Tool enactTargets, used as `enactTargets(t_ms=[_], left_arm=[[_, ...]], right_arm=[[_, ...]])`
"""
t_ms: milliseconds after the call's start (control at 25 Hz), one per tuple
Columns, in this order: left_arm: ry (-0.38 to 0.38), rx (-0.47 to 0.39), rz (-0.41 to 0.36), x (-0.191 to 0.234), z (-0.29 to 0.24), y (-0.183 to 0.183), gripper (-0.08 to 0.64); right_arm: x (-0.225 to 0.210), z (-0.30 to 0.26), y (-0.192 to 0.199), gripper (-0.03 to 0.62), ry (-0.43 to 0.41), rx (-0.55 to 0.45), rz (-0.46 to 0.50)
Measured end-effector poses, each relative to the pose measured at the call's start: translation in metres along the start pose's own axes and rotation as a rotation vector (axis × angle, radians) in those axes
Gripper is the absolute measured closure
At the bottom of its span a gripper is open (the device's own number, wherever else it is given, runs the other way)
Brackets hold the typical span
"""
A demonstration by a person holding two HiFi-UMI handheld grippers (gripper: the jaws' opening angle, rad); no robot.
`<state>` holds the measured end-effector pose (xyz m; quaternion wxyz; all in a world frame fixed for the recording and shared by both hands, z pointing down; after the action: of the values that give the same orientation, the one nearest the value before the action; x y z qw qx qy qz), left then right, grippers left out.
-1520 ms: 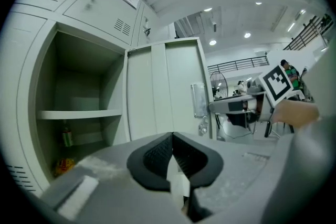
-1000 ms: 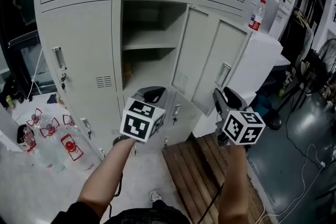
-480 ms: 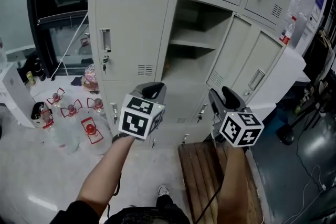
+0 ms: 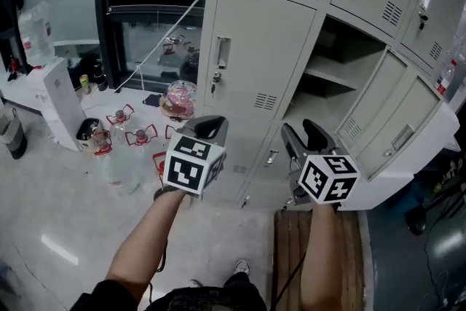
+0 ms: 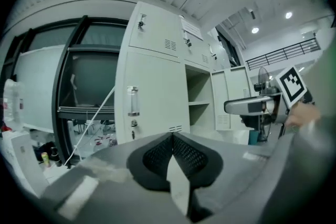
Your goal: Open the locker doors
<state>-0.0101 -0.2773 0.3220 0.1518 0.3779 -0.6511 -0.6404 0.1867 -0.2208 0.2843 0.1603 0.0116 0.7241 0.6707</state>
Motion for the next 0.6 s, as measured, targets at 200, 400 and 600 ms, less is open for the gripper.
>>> enactTargets(t_ms=[200,400,600], left_arm=[[-0.096,0.037,0.02,0.047,0.038,0.023,0.56],[-0.181,0.058,0.037,0.089,0.061,0.039,0.56],[-0.216,0.08,0.039,0.114,0.062,0.051,0.56]], right_arm=[[0.05,-0.047,0.014,0.345,-0.101,0.029,0.001],[0.092,-0.091,0.019,0.333,-0.19,0.043,0.009],[0.112,-0.131,0.019,0.322,-0.25,0.056,0.016]])
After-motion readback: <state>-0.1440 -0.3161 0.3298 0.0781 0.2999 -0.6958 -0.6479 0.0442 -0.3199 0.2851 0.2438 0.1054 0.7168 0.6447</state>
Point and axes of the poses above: the fingertips, and each gripper's own axes: z backward along the fingers, x to its left, y out of its underside, the point moved 5 cm from there along z, backward along the fingers, and after that the axes turned 15 degrees about -z, right-handed, at the moved point
